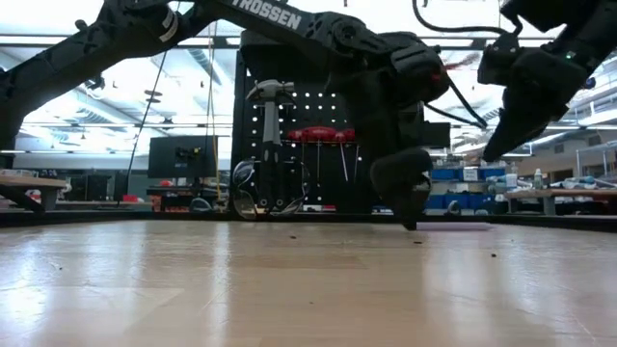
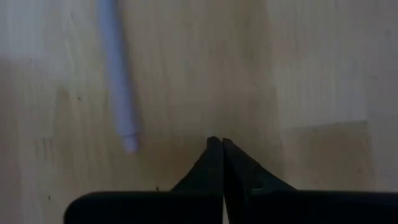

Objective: Hang tools onto peg board
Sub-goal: Put the pink pen on the pegboard

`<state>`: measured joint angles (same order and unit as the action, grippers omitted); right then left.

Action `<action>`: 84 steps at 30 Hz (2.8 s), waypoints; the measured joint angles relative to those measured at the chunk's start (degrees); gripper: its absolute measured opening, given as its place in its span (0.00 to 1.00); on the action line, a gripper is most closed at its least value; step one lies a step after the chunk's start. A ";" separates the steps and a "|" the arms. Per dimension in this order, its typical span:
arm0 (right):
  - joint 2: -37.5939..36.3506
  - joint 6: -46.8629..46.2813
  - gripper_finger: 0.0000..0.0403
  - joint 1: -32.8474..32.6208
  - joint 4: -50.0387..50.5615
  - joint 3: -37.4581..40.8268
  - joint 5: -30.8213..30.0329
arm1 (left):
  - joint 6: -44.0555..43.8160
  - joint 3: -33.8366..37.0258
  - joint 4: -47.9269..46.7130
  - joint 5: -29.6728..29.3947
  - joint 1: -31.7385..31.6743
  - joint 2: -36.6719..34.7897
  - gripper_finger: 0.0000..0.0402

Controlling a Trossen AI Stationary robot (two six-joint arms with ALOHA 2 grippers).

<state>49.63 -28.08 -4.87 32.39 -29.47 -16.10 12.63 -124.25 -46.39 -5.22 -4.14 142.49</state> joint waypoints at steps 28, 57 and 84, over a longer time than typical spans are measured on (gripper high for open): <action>4.14 4.95 0.36 11.02 0.50 0.00 1.35 | -2.21 30.90 28.62 5.01 1.22 -19.65 0.00; 27.03 28.42 0.42 30.56 -8.88 -5.41 11.00 | -22.14 88.17 91.17 -5.59 3.06 -46.79 0.00; 36.70 35.55 0.09 29.70 -12.96 -6.26 16.25 | -30.79 89.99 93.02 -8.45 6.51 -48.45 0.08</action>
<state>86.33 7.47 24.83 19.43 -35.73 0.15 -18.16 -34.26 46.63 -13.67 2.37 94.04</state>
